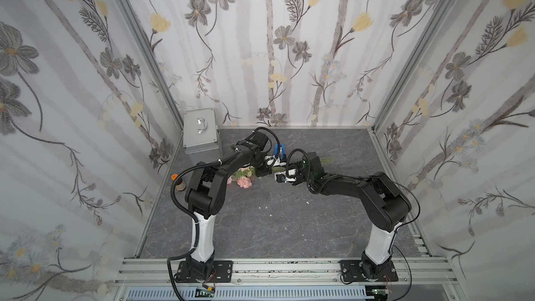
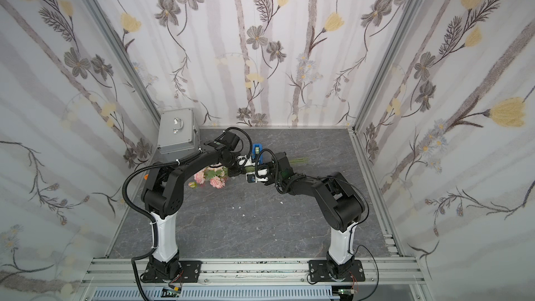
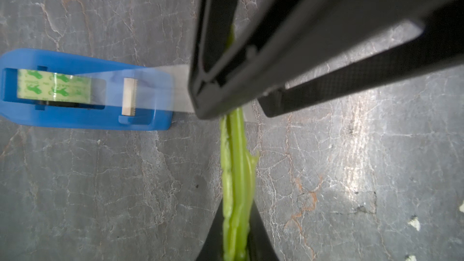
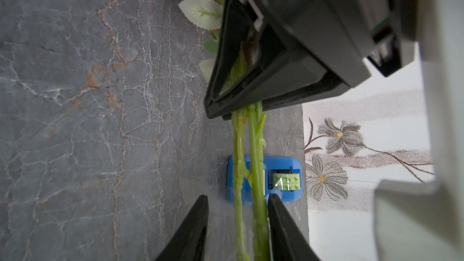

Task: Wrap bouquets with tape
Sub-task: Stick the tape to the bouquet.

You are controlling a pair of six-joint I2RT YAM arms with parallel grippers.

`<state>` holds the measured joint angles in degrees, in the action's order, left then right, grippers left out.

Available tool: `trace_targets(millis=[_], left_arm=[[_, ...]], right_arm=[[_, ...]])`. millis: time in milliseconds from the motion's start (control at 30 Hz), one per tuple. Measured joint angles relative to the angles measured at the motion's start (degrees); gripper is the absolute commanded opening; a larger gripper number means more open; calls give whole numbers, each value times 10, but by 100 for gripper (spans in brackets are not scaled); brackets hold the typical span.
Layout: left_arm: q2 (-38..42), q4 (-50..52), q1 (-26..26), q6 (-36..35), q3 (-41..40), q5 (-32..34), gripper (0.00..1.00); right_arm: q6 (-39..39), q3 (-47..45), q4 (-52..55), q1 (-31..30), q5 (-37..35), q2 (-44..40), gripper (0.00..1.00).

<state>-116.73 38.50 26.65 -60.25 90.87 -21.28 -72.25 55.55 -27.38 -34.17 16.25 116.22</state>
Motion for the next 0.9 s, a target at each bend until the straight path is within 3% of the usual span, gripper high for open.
trace_targets(millis=[333,600,900], left_arm=[[0,16,4,7,11,0,0],[0,18,4,8,16,2,0],[0,22,6,12,19,0,0]], right_arm=[[0,-1,-51,-2,-29,16,27],[-11,-1,-66,-3,-39,23,0],[-21,-12,-70,-5,-40,12,0]])
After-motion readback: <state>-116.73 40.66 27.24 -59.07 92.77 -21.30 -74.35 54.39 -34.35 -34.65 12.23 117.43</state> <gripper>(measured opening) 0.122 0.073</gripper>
